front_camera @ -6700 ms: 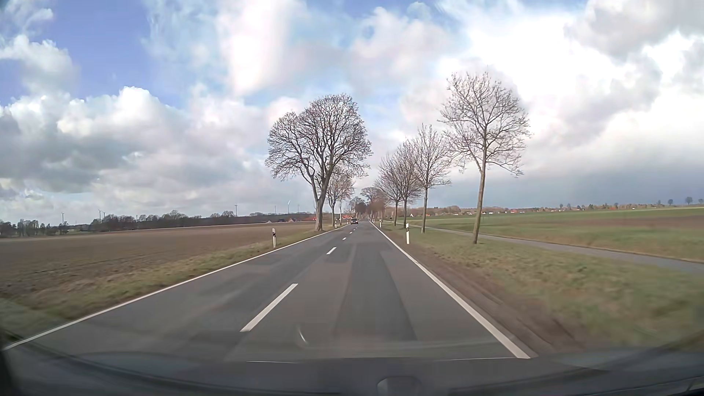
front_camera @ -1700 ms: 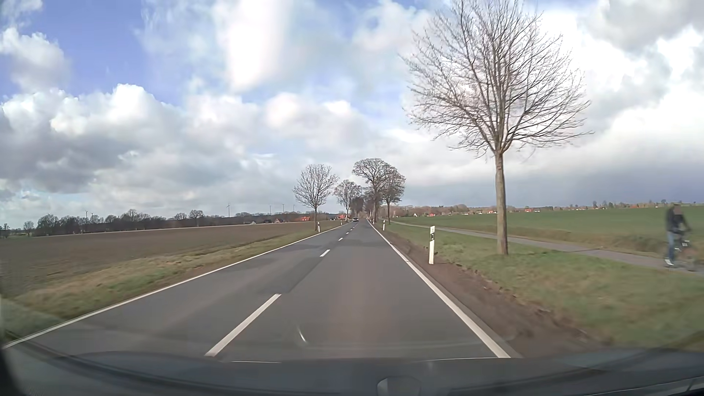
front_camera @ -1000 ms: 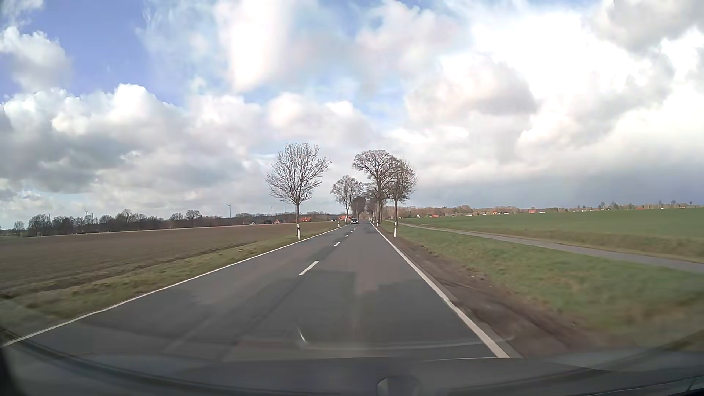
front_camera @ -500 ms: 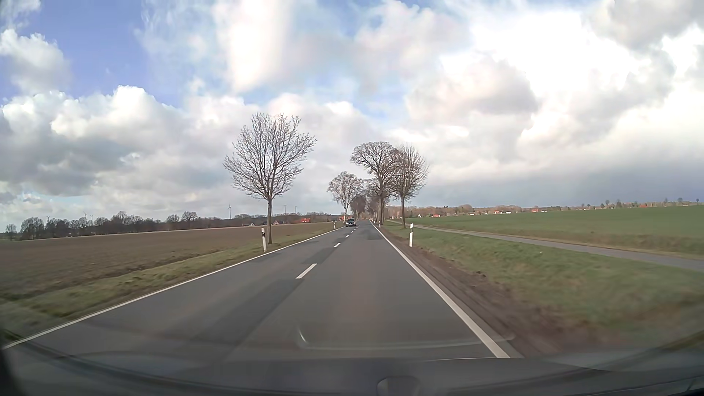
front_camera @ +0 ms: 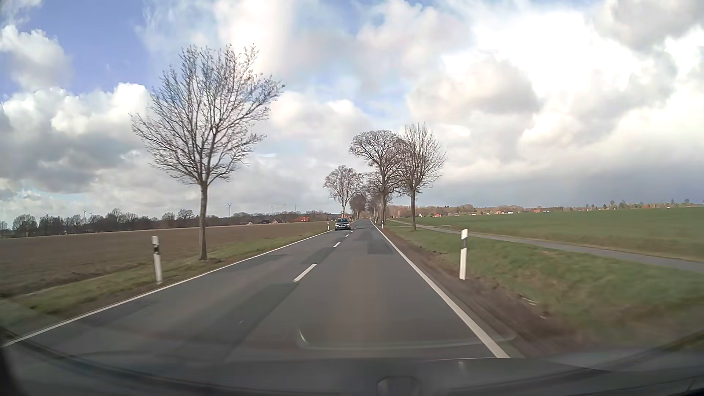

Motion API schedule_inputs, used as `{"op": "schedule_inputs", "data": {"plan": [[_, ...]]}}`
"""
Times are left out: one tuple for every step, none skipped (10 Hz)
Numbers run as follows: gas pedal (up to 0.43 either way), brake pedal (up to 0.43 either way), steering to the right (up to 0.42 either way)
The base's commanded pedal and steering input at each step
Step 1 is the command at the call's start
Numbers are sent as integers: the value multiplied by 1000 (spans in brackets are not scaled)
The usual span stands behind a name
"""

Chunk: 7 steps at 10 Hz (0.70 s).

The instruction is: Follow the waypoints while adhering to traffic rules and regulations

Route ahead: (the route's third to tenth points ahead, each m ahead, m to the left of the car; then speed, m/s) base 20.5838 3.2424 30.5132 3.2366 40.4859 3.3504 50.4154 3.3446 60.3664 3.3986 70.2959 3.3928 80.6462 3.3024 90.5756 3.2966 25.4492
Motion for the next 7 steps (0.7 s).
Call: {"op": "schedule_inputs", "data": {"plan": [[319,0,-4],[319,0,-4],[319,0,-5],[319,0,-5],[319,0,-4],[339,0,-4],[339,0,-3]]}}
